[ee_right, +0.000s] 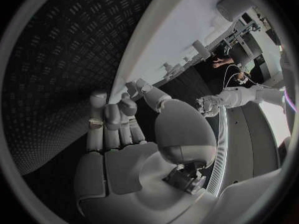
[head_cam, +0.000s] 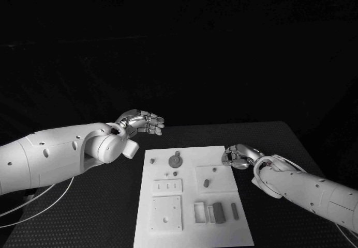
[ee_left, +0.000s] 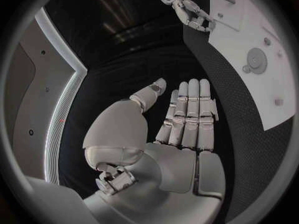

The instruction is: Assemble the parts on the task board

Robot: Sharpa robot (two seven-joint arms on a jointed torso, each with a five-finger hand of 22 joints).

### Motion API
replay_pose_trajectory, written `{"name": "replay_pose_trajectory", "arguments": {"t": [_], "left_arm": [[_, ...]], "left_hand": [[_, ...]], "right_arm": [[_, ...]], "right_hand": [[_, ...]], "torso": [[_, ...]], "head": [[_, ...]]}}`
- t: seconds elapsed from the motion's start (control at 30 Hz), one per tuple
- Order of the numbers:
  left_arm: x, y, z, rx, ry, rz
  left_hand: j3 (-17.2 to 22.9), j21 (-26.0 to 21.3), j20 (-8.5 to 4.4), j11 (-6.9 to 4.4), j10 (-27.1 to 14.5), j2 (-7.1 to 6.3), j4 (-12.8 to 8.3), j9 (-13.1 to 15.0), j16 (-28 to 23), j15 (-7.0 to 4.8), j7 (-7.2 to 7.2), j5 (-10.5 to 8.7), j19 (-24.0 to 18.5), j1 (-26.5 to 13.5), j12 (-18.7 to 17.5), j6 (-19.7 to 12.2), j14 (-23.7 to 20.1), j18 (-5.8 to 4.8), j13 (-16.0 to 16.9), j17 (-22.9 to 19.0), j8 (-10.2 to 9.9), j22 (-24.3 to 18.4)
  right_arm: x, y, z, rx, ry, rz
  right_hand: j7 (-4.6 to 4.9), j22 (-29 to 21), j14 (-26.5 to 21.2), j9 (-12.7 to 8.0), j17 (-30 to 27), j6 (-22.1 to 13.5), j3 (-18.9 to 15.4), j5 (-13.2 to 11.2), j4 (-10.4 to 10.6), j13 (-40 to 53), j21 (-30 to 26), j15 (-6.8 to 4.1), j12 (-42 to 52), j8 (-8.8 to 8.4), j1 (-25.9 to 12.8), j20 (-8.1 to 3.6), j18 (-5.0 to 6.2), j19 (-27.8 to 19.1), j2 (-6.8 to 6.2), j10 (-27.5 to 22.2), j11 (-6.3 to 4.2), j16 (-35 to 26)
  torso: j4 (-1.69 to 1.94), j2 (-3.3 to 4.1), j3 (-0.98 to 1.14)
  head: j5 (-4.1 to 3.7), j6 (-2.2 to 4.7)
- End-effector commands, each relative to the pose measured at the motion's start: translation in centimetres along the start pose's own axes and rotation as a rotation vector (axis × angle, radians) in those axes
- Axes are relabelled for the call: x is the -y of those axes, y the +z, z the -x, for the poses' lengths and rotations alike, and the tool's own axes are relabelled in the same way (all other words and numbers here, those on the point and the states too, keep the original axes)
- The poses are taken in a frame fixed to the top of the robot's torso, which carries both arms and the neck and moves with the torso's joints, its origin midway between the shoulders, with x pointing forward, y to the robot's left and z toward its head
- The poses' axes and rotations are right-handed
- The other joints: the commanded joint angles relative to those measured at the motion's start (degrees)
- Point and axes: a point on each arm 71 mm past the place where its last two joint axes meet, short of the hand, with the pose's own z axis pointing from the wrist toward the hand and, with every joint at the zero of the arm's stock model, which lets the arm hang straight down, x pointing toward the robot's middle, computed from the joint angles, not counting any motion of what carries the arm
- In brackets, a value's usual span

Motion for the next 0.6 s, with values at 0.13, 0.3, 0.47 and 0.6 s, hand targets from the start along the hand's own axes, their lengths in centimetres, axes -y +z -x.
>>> {"name": "replay_pose_trajectory", "arguments": {"t": [0.13,0.3,0.47,0.6], "left_arm": [[0.17,0.01,-0.21,-0.016,0.001,-0.012],[0.17,0.00,-0.25,-0.018,0.001,-0.012],[0.17,0.00,-0.23,-0.017,0.001,-0.012],[0.17,0.00,-0.26,-0.018,0.000,-0.012]], "left_hand": [[-0.1,-0.2,-0.19,0.13,0.4,-0.09,0.2,0.1,-0.4,-0.02,-0.01,0.05,-0.1,-0.2,-0.3,0.0,0.3,-0.46,0.1,0.1,-0.3,0.1],[-0.1,-0.3,-0.18,0.13,0.4,-0.10,0.2,0.1,-0.4,-0.02,0.00,0.05,-0.1,-0.2,-0.3,-0.1,0.3,-0.46,0.1,0.1,-0.3,0.1],[-0.1,-0.3,-0.18,0.13,0.4,-0.11,0.2,0.1,-0.4,-0.01,0.01,0.05,-0.1,-0.2,-0.3,-0.1,0.3,-0.46,0.1,0.2,-0.3,0.1],[-0.1,-0.3,-0.18,0.14,0.4,-0.12,0.2,0.1,-0.5,-0.01,0.01,0.05,-0.1,-0.3,-0.3,-0.1,0.3,-0.46,0.1,0.2,-0.3,0.1]], "right_arm": [[-0.26,0.06,-0.33,-0.025,-0.016,0.017],[-0.31,0.07,-0.32,-0.021,-0.017,0.019],[-0.36,0.09,-0.35,-0.022,-0.016,0.020],[-0.34,0.09,-0.34,-0.021,-0.021,0.021]], "right_hand": [[-0.35,0.9,0.0,0.1,-0.1,5.3,0.0,0.0,-0.4,-0.1,0.3,-0.39,0.2,0.18,0.2,-0.31,0.89,0.2,0.55,-3.6,-0.71,0.3],[-0.36,0.9,0.0,0.1,-0.1,5.3,0.0,0.1,-0.4,-0.1,0.3,-0.42,0.2,0.17,0.2,-0.32,0.89,0.2,0.66,-3.5,-0.73,0.3],[-0.38,0.9,0.0,0.1,-0.1,5.4,0.0,0.1,-0.4,-0.1,0.3,-0.45,0.2,0.18,0.2,-0.34,0.89,0.2,0.80,-3.5,-0.75,0.3],[-0.58,0.9,0.1,0.3,-0.2,6.0,0.1,0.1,-0.5,-0.2,0.4,-0.58,0.3,0.48,0.1,-0.38,0.89,0.3,1.38,-3.4,-0.93,0.4]], "torso": [[-0.02,0.00,0.05],[-0.02,0.01,0.04],[-0.06,0.01,0.06],[-0.06,0.02,0.07]], "head": [[0.10,-0.11],[0.10,-0.15],[0.13,-0.19],[0.14,-0.22]]}}
